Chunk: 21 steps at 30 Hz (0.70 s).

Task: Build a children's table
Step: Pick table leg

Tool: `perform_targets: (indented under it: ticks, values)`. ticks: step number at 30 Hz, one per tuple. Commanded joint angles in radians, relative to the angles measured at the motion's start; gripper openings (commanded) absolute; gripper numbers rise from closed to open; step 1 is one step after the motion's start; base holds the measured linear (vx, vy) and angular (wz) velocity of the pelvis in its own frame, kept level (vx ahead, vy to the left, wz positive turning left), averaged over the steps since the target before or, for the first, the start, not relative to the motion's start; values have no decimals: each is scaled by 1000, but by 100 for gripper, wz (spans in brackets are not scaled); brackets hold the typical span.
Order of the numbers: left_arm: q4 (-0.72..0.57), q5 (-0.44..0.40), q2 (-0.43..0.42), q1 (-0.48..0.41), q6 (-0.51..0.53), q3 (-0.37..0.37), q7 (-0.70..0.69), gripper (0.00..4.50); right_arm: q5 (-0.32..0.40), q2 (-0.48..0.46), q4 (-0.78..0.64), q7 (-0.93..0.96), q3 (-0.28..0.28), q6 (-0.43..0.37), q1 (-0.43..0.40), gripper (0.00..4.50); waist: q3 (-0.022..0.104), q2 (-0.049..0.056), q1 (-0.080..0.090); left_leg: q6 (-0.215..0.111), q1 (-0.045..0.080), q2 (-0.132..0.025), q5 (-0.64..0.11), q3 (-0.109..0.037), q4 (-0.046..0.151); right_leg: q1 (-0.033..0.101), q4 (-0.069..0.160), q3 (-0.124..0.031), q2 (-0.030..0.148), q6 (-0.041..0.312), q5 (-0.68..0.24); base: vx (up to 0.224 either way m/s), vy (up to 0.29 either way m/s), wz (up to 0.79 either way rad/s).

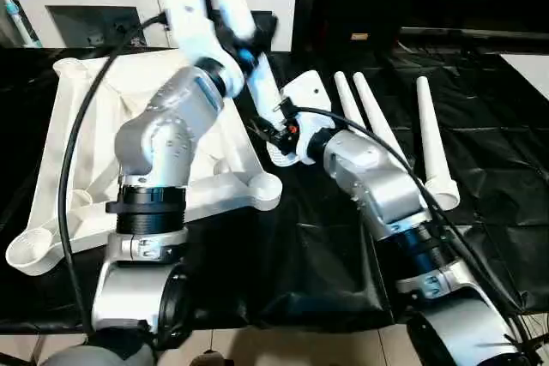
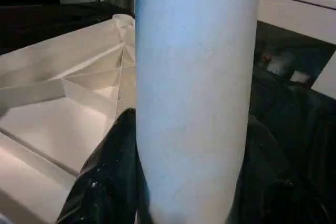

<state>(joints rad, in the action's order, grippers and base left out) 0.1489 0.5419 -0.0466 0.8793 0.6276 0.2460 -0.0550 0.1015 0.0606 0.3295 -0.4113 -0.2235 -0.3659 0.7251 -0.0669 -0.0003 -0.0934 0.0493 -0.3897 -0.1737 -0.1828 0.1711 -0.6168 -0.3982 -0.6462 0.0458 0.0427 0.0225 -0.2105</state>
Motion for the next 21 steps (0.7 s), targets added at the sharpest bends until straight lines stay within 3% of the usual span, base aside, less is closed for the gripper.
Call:
perform_targets:
  ticks: [1,15,16,21]
  values:
    - [-22,19,0,27,4,27,16,275,-8,1,7,17,15,25,9,187,81,12,-1,19,19,-48,-112,-23,63,61,72,-51,92,205,3,0,0,0]
    - [-28,39,-21,19,50,7,-20,183,-39,4,34,4,7,91,17,187,81,21,1,28,20,-48,-125,-24,64,60,69,-51,91,207,23,0,0,0]
    - [-24,38,-27,20,53,5,-31,181,-33,4,34,-13,8,105,16,243,81,20,1,28,20,-48,-129,-24,64,61,70,-51,92,206,22,0,0,0]
    - [0,27,-78,26,62,-20,-112,177,11,4,20,-63,32,88,11,292,81,22,2,22,21,-49,-132,-25,65,60,69,-51,92,208,20,0,0,0]
